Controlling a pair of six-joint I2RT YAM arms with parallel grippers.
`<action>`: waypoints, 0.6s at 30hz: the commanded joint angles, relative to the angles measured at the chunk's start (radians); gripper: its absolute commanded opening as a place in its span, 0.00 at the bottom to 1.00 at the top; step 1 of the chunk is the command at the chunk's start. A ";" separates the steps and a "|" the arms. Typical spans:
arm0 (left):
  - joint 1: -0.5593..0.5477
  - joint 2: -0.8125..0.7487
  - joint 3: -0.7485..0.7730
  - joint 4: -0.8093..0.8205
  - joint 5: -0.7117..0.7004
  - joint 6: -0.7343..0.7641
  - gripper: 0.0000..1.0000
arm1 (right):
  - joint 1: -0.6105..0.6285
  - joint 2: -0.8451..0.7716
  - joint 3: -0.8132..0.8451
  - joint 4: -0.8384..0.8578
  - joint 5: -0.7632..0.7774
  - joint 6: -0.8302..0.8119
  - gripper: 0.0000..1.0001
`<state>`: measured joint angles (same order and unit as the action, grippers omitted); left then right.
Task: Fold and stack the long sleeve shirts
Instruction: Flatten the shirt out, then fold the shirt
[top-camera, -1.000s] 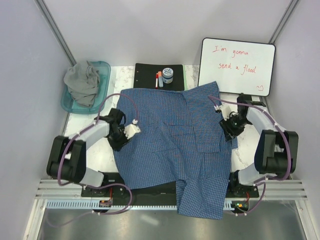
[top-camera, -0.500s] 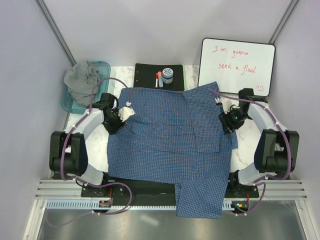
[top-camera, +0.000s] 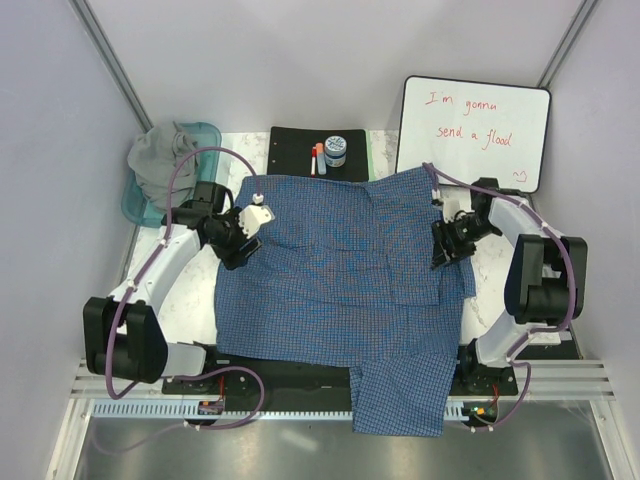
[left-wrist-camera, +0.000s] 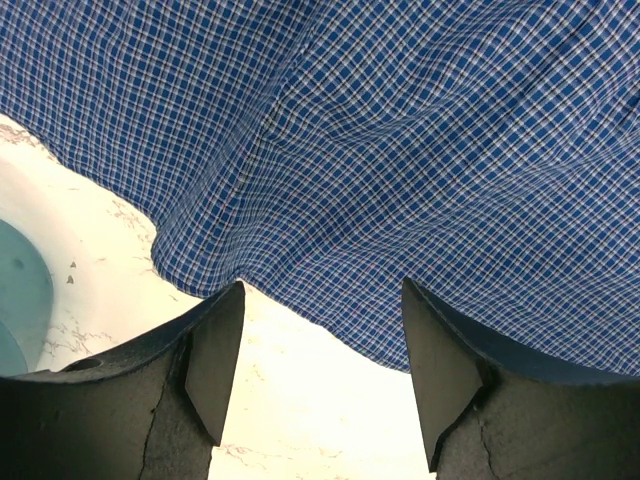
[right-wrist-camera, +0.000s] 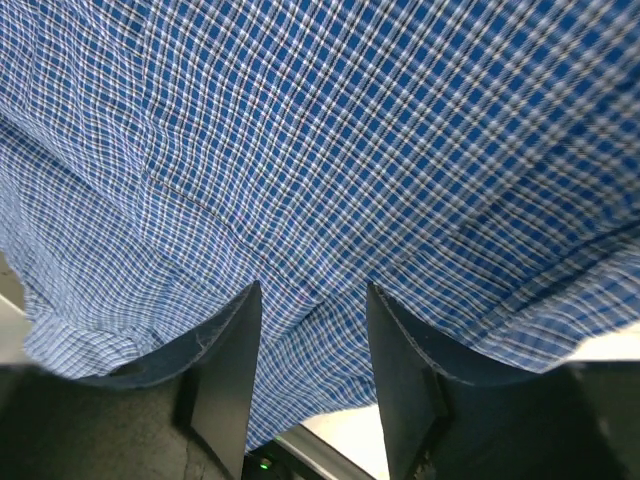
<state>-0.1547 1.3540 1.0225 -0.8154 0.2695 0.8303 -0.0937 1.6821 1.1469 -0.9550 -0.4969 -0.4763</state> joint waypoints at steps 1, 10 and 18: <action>0.000 -0.047 0.013 0.002 0.050 -0.043 0.71 | 0.000 0.042 -0.027 0.013 -0.058 0.083 0.52; 0.001 -0.044 -0.007 0.035 0.045 -0.049 0.72 | -0.008 0.116 -0.069 0.042 -0.005 0.140 0.47; 0.001 -0.047 -0.022 0.051 0.039 -0.048 0.73 | -0.031 0.111 -0.081 0.019 0.023 0.142 0.47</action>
<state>-0.1547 1.3323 1.0103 -0.7952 0.2905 0.8074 -0.1089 1.8004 1.0718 -0.9241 -0.4885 -0.3389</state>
